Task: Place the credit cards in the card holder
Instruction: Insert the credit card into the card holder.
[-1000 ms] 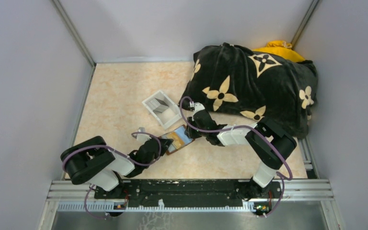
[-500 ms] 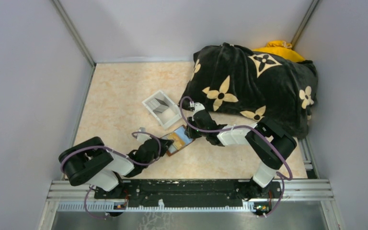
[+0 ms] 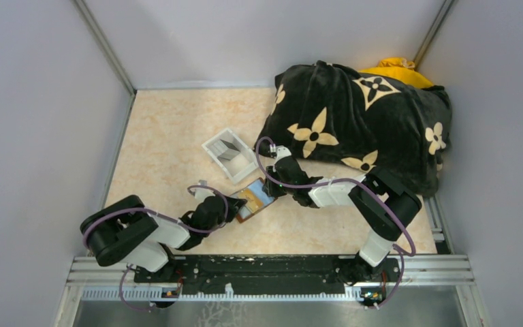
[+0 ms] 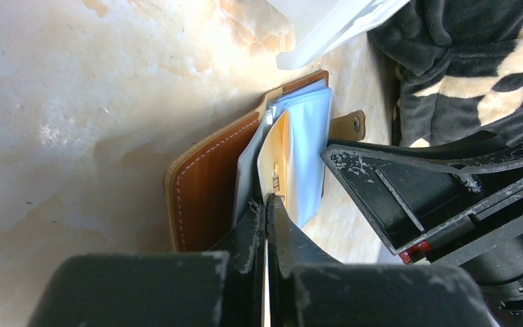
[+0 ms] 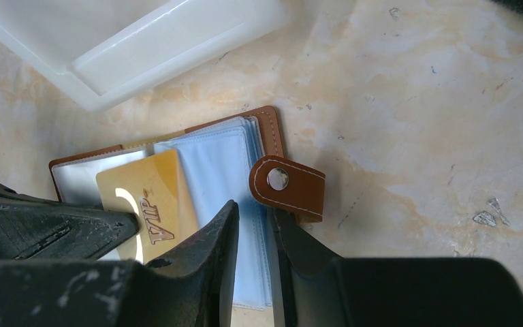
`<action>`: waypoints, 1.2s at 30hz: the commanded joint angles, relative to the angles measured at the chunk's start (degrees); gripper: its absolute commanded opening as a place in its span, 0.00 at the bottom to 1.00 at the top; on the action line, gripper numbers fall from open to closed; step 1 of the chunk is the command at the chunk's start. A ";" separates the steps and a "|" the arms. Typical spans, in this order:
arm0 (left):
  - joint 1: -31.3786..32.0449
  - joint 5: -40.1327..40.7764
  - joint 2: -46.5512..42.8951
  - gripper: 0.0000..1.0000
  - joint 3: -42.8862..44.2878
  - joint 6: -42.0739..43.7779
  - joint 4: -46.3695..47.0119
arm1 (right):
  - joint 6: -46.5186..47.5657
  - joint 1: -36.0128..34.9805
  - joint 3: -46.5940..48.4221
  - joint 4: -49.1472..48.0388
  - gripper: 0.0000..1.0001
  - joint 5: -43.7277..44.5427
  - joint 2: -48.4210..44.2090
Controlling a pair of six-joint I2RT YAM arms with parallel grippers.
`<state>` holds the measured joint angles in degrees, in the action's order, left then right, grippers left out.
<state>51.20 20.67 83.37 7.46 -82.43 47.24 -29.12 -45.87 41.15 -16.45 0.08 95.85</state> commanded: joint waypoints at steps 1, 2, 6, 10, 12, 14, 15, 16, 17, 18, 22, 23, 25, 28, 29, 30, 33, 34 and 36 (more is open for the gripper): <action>-0.19 -4.31 0.69 0.00 -0.41 2.81 -9.21 | 0.09 -0.95 -0.72 6.91 0.23 -0.63 2.17; -0.26 -4.54 0.59 0.00 -0.31 2.95 -9.61 | 0.04 -1.02 -0.72 6.95 0.23 -0.61 2.16; -0.53 -4.90 -0.44 0.00 -0.27 3.24 -11.35 | 0.04 -0.98 -0.67 6.87 0.23 -0.66 2.23; -0.74 -4.93 -2.64 0.00 0.05 4.13 -14.66 | 0.04 -0.95 -0.78 6.91 0.23 -0.52 2.06; -0.71 -4.94 -3.23 0.00 0.02 4.45 -15.67 | 0.05 -0.96 -0.76 6.79 0.23 -0.64 2.23; -0.74 -5.15 -3.47 0.00 0.18 4.65 -16.30 | 0.03 -1.00 -0.63 6.76 0.23 -0.78 2.39; -0.75 -5.32 -3.34 0.00 0.17 4.64 -16.53 | 0.10 -0.97 -0.54 6.78 0.23 -0.85 2.36; -0.83 -5.41 -3.12 0.00 0.26 4.60 -16.45 | 0.14 -0.98 -0.54 6.78 0.23 -0.86 2.40; -0.77 -5.61 -2.72 0.00 0.29 4.75 -16.15 | 0.16 -0.93 -0.47 6.86 0.23 -0.87 2.40; -0.86 -5.89 -2.21 0.00 0.53 4.90 -15.87 | 0.21 -0.95 -0.38 6.93 0.23 -0.93 2.41; -1.30 -7.79 0.26 0.00 2.35 5.45 -16.31 | 0.37 -0.97 -0.19 7.36 0.23 -0.75 2.34; -1.28 -8.23 0.56 0.00 2.64 5.37 -16.83 | 0.33 -0.98 -0.18 7.39 0.23 -0.70 2.32; -1.43 -8.63 0.60 0.00 2.90 5.38 -17.62 | 0.35 -1.00 -0.17 7.39 0.23 -0.69 2.30; -1.70 -9.09 -0.35 0.00 2.79 5.66 -19.07 | 0.37 -0.94 -0.10 7.37 0.23 -0.70 2.41; -1.72 -9.19 -0.78 0.00 2.74 5.73 -19.82 | 0.40 -0.90 -0.02 7.39 0.23 -0.72 2.48; -1.70 -9.12 -1.25 0.00 2.73 5.86 -20.49 | 0.46 -0.92 -0.01 7.39 0.23 -0.62 2.49; -2.21 -10.03 -1.86 0.00 3.06 6.30 -22.71 | 0.64 -0.91 0.37 7.56 0.23 -0.74 2.80; -2.32 -10.37 -2.08 0.00 3.07 6.62 -23.04 | 0.71 -0.94 0.50 7.57 0.23 -0.77 2.84; -2.37 -10.20 -2.89 0.00 3.04 6.67 -24.00 | 0.75 -0.92 0.58 7.71 0.23 -0.76 2.85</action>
<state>48.58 14.94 80.12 11.42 -79.40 35.99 -29.08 -45.89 41.65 -15.57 0.14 95.94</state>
